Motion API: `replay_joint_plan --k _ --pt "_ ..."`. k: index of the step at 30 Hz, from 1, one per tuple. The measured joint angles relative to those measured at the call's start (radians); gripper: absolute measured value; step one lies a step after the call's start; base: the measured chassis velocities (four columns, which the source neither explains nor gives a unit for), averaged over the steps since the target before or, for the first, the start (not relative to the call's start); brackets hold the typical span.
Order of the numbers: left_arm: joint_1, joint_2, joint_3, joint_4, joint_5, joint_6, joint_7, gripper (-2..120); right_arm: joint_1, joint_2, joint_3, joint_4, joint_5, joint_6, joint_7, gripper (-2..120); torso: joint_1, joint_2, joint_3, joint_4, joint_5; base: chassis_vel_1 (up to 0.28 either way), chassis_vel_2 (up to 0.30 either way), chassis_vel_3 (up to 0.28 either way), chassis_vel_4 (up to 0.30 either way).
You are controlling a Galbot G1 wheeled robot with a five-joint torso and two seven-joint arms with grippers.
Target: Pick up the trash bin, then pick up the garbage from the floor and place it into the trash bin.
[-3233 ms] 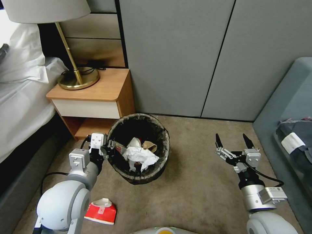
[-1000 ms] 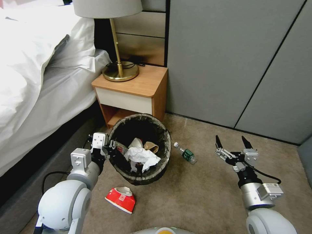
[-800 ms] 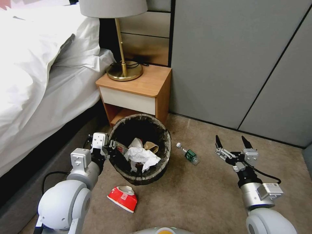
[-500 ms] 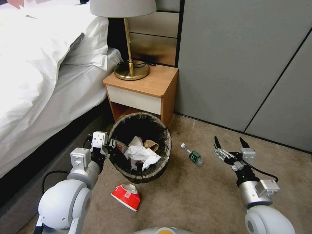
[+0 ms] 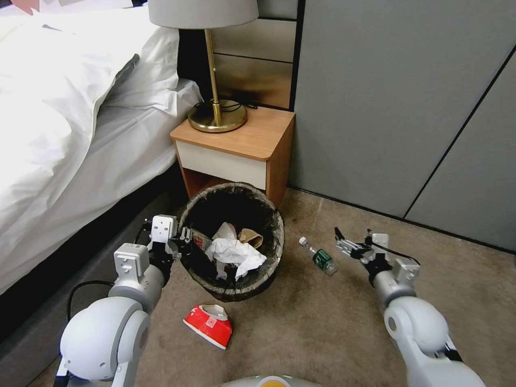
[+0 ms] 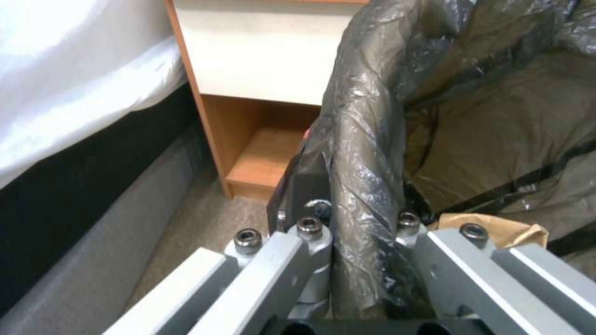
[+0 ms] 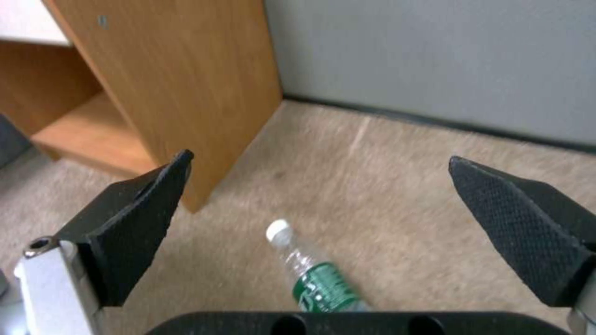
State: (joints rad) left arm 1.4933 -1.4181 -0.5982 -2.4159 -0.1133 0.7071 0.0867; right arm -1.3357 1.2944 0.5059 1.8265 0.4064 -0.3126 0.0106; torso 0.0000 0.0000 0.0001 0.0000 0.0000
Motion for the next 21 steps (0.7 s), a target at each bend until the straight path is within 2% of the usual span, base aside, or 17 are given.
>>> replay_joint_plan --k 5,7,9,12,21 --pt "-0.004 0.003 -0.001 0.0 -0.004 0.002 -0.001 2 0.026 -0.005 -0.022 -0.046 0.009 -0.016 -0.003 100 0.0 0.0 0.0 0.0002 0.0 0.0 0.0 0.0 0.0" --pt "-0.012 0.011 0.002 0.0 -0.013 0.006 -0.001 2 0.056 -0.007 -0.043 -0.115 0.009 -0.031 -0.007 100 0.0 0.0 0.0 -0.0003 -0.0002 0.0 0.0 0.0 0.0" --pt "-0.012 0.011 0.002 0.0 -0.013 0.007 -0.001 2 0.059 -0.007 -0.044 -0.12 0.01 -0.032 -0.007 100 0.0 0.0 0.0 -0.0002 -0.0002 0.0 0.0 0.0 0.0" --pt "-0.014 0.017 0.001 0.0 -0.019 0.008 -0.002 2 0.125 -0.003 -0.067 -0.222 0.01 -0.048 -0.009 100 0.0 0.0 0.0 0.0001 0.0002 0.0 0.0 0.0 0.0" --pt "-0.014 0.018 0.004 -0.002 -0.022 0.009 -0.002 2 0.219 0.004 -0.095 -0.367 0.021 -0.07 -0.008 100 0.0 0.0 0.0 0.0001 -0.0001 0.0 0.0 0.0 0.0"
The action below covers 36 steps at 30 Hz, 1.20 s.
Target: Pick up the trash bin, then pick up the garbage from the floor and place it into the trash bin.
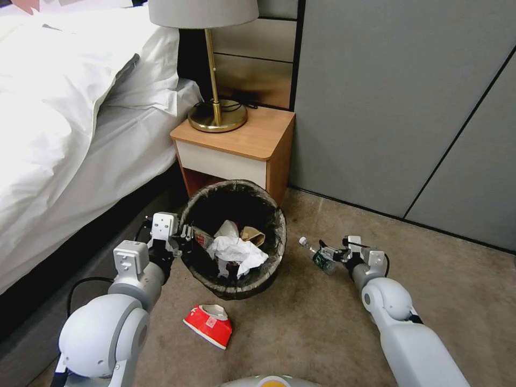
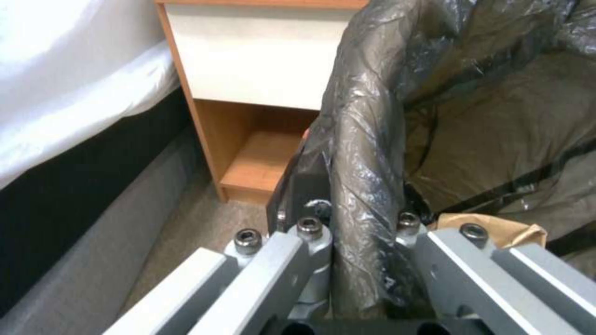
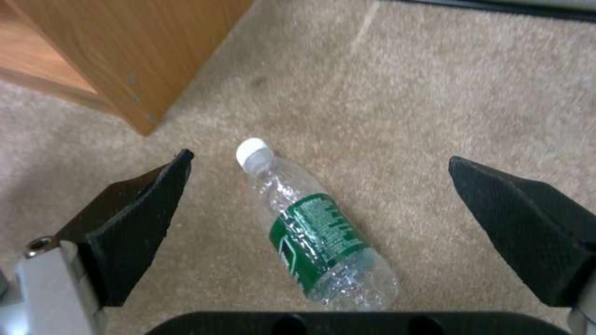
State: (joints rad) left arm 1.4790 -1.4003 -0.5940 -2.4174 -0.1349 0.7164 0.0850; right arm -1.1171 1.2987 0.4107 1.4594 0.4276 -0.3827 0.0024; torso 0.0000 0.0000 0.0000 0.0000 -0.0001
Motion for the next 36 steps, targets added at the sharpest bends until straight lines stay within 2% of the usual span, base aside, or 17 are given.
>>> replay_joint_plan --k 19,29,34,35,36 --pt "-0.008 0.0 0.001 0.0 -0.007 0.0 0.0 2 0.147 0.035 -0.063 -0.272 -0.045 0.01 -0.004 100 0.0 0.0 0.0 0.0 0.0 0.0 0.0 0.0 0.0" --pt "-0.015 0.001 0.001 0.012 -0.011 0.0 0.0 2 0.163 0.049 -0.077 -0.345 -0.074 0.033 -0.011 100 0.0 0.0 0.0 0.0 0.0001 0.0 0.0 0.0 0.0" --pt "-0.017 0.001 0.002 0.017 -0.011 0.0 0.0 2 0.164 0.052 -0.075 -0.384 -0.095 0.048 -0.024 97 0.0 0.0 0.0 0.0 0.0001 0.0 0.0 0.0 0.0" --pt "-0.018 0.0 0.003 0.018 -0.011 0.0 0.0 2 0.164 0.052 -0.074 -0.391 -0.1 0.052 -0.026 95 0.0 0.0 0.0 -0.0001 0.0001 0.0 0.0 0.0 0.0" --pt "-0.019 0.0 0.003 0.019 -0.011 0.0 0.0 2 0.164 0.053 -0.071 -0.399 -0.104 0.055 -0.031 87 0.0 0.0 0.0 -0.0001 0.0001 0.0 0.0 0.0 0.0"
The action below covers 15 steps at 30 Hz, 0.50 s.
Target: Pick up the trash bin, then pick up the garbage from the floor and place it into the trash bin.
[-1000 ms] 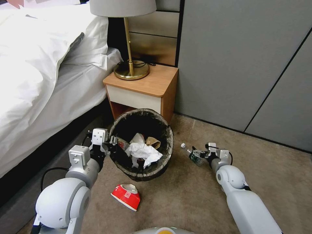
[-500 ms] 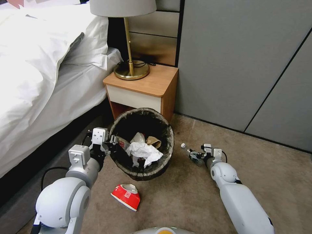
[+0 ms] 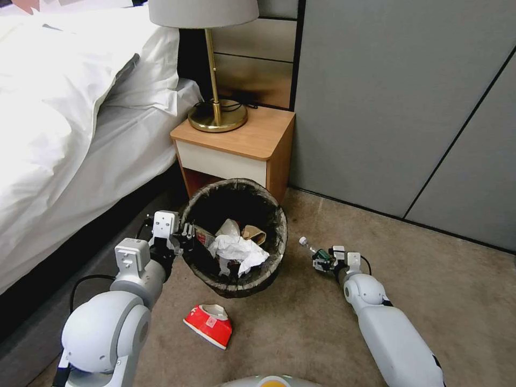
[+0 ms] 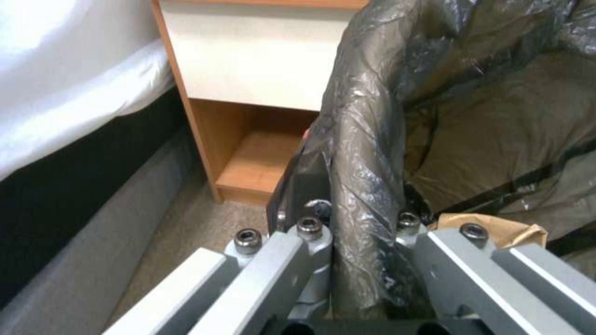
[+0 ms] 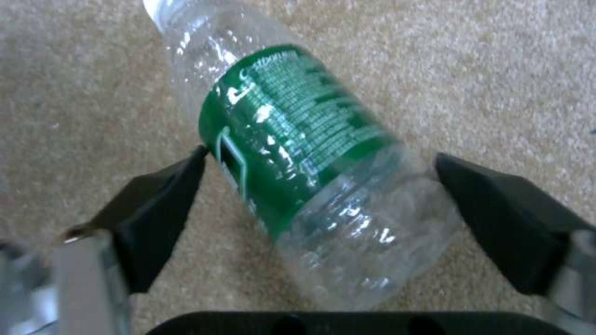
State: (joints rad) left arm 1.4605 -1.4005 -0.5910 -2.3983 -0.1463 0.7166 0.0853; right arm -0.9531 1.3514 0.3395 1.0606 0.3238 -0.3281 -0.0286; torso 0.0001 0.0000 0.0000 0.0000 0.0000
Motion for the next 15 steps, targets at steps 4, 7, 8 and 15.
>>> replay_joint_plan --k 4,7,8,15 --pt "-0.002 0.0 0.0 0.002 0.0 0.0 0.0 2 -0.001 -0.001 0.004 -0.006 -0.001 0.009 -0.004 72 0.0 0.0 0.0 0.0 0.0 0.0 0.0 0.0 0.0" --pt "-0.002 0.0 0.0 0.002 -0.001 0.0 0.0 2 -0.002 -0.002 0.005 -0.005 -0.001 0.011 -0.004 61 0.0 0.0 0.0 0.0 0.0 0.0 0.0 0.0 0.0" --pt "-0.002 0.0 0.001 0.002 -0.001 0.0 0.0 2 -0.004 -0.002 0.005 -0.003 -0.002 0.011 -0.004 57 0.0 0.0 0.0 0.0 0.0 0.0 0.0 0.0 0.0" --pt "0.0 -0.001 0.001 0.002 0.0 -0.001 0.001 2 -0.007 -0.002 0.005 0.007 -0.01 0.016 -0.004 39 0.0 0.0 0.0 0.0 0.0001 0.0 0.0 0.0 0.0"
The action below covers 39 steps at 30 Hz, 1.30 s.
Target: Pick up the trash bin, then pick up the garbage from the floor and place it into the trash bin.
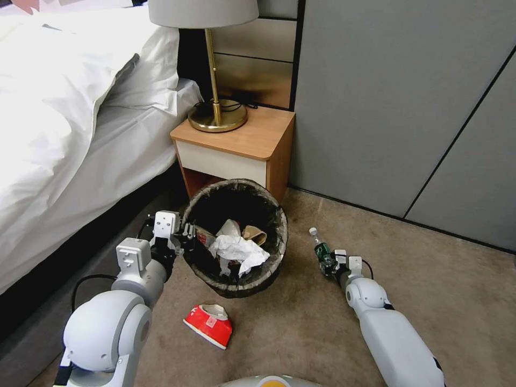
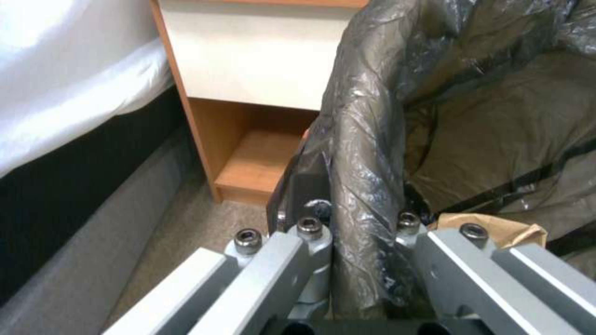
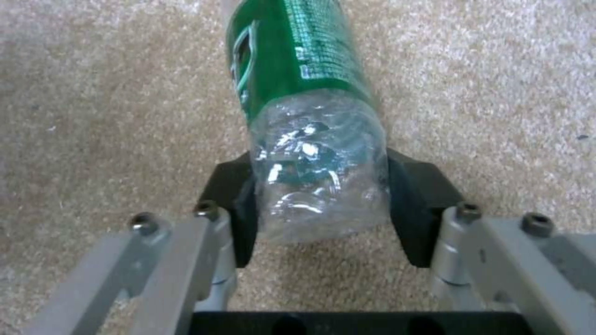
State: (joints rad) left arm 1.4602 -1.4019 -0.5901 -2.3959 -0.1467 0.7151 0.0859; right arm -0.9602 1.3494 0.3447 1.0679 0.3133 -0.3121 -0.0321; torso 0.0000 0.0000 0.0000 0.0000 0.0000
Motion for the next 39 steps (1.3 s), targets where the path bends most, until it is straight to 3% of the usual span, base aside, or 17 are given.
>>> replay_joint_plan --k 5,12,15,20,29,30,33,39 --pt "0.003 0.0 0.0 -0.003 0.0 0.0 0.0 2 -0.012 -0.001 0.009 0.033 -0.018 0.012 0.005 34 0.0 0.0 0.0 0.0001 0.0002 0.0 0.0 0.0 0.0" --pt "0.004 0.0 -0.002 -0.005 0.0 -0.001 0.0 2 -0.081 -0.025 0.067 0.196 -0.049 0.024 0.008 34 0.0 0.0 0.0 0.0 0.0001 0.0 0.0 0.0 0.0" --pt "0.005 0.0 0.0 -0.007 0.0 -0.002 0.001 2 -0.162 -0.05 0.124 0.352 -0.057 0.031 0.008 34 0.0 0.0 0.0 -0.0001 0.0001 0.0 0.0 0.0 0.0" --pt "0.005 0.003 0.004 -0.008 0.0 -0.002 0.001 2 -0.218 -0.067 0.174 0.487 -0.054 0.033 0.013 34 0.0 0.0 0.0 -0.0001 0.0001 0.0 0.0 0.0 0.0" --pt "0.01 0.009 0.004 -0.01 0.0 -0.002 0.001 2 -0.361 -0.139 0.253 0.862 0.054 -0.009 0.033 34 0.0 0.0 0.0 -0.0002 0.0004 0.0 0.0 0.0 0.0" --pt "0.01 0.009 0.004 -0.01 0.0 -0.002 0.001 2 -0.361 -0.139 0.253 0.862 0.054 -0.009 0.033 34 0.0 0.0 0.0 -0.0002 0.0004 0.0 0.0 0.0 0.0" --pt "0.008 0.009 0.01 -0.009 -0.001 -0.002 0.0 2 -0.418 -0.181 0.261 1.043 0.098 -0.039 0.036 34 0.0 0.0 0.0 -0.0002 -0.0001 0.0 0.0 0.0 0.0" --pt "0.004 0.008 0.019 -0.004 -0.001 -0.001 -0.002 2 -0.43 -0.203 0.218 1.17 0.147 -0.083 0.065 34 0.0 0.0 0.0 0.0 -0.0002 0.0 0.0 0.0 0.0"
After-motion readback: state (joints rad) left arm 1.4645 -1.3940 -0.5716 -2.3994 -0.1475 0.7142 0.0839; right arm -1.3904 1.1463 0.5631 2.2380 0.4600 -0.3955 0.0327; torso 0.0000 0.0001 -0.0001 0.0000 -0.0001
